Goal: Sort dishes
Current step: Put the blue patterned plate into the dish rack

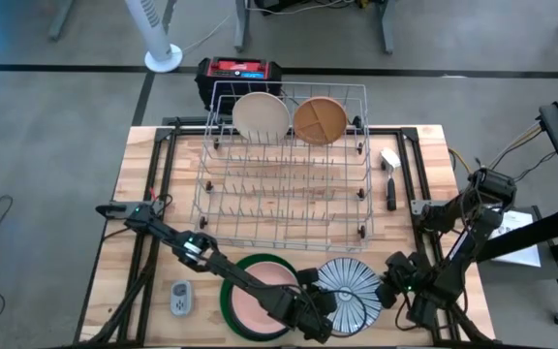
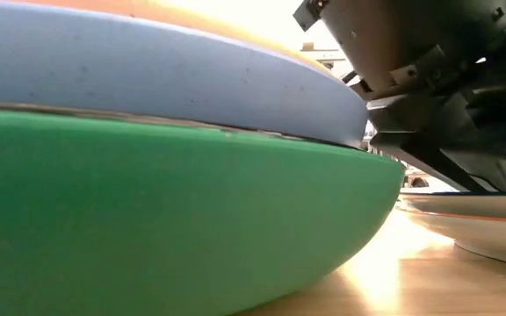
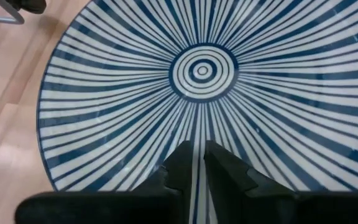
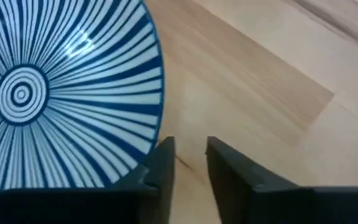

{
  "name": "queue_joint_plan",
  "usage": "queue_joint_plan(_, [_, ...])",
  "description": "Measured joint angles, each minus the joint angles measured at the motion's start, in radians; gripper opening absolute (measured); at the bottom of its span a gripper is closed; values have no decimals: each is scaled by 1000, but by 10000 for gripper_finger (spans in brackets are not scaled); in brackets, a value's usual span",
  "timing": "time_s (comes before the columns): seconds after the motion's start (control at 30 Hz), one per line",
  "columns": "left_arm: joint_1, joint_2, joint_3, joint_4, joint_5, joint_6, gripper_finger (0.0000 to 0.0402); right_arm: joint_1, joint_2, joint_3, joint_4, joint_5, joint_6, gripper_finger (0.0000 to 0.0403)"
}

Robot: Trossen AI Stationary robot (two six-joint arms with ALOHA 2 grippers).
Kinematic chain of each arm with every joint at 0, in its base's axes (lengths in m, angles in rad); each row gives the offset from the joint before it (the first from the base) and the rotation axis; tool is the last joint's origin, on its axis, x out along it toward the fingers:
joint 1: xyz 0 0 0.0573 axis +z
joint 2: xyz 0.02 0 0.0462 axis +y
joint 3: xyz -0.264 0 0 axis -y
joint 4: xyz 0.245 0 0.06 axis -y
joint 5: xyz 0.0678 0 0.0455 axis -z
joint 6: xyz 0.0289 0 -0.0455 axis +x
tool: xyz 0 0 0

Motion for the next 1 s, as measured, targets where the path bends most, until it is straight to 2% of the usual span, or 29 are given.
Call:
queue_joint_plan(0.27, [10,18,2,23,11,4,26,21,-56,0,11,3,-10,196])
queue_joint_plan(0.53, [22,21,1,56,18,40,22,34,-39,-8,74,5,-3,252])
queue_joint_plan(0.77, [27,22,1,67,20,49,22,34,6,-28,151,35,-2,261])
queue_joint_plan(1.0, [28,22,0,71,21,49,21,34,33,-52,247,138,-2,234])
